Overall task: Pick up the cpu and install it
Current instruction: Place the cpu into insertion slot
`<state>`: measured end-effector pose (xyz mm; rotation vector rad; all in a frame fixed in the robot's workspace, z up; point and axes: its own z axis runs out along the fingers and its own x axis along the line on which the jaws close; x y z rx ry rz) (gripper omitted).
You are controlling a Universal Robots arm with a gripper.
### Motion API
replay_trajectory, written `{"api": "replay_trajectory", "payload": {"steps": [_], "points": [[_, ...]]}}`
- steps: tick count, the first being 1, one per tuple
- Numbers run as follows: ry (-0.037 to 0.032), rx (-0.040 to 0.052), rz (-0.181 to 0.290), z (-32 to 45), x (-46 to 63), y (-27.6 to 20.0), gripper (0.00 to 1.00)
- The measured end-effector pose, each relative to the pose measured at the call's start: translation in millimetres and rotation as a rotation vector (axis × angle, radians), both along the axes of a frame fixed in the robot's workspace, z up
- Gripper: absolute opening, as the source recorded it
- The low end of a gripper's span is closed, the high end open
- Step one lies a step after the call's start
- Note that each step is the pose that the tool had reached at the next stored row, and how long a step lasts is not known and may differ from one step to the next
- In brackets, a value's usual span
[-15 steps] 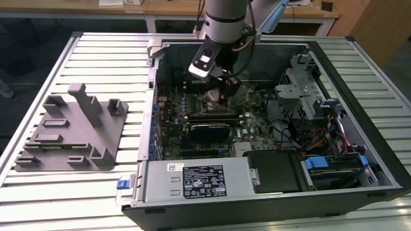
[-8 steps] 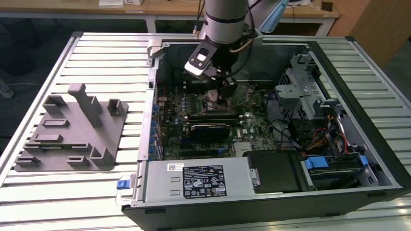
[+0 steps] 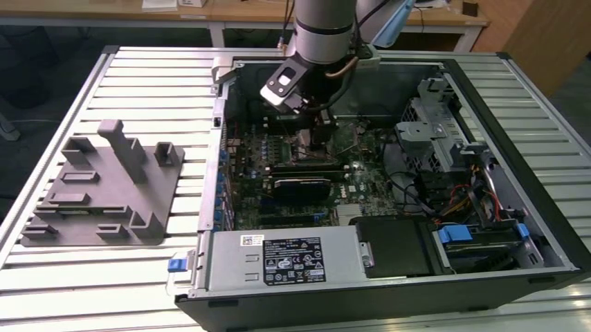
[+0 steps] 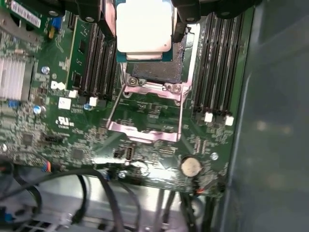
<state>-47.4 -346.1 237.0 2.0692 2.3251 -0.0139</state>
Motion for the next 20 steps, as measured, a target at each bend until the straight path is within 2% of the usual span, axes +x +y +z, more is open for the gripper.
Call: {"api": "replay_trajectory", "payload": {"steps": [3, 8, 9, 11, 13, 15, 20], "points": [[0.0001, -0.0002, -0.051, -0.8, 0.0, 0.0, 0.55], [0.0, 0.0001, -0.054, -0.9, 0.0, 0.0, 0.55], [-0.0018, 0.0006, -0.054, -1.1, 0.0, 0.0, 0.55], [-0.0132, 0.0023, -0.054, -1.9, 0.1, 0.0, 0.55], [-0.0207, 0.0051, -0.054, -3.1, 0.0, 0.0, 0.55], [-0.023, 0.0068, -0.054, -5.2, 0.1, 0.0, 0.55], [-0.0234, 0.0075, -0.054, -10.1, -0.6, 0.0, 0.55]]}}
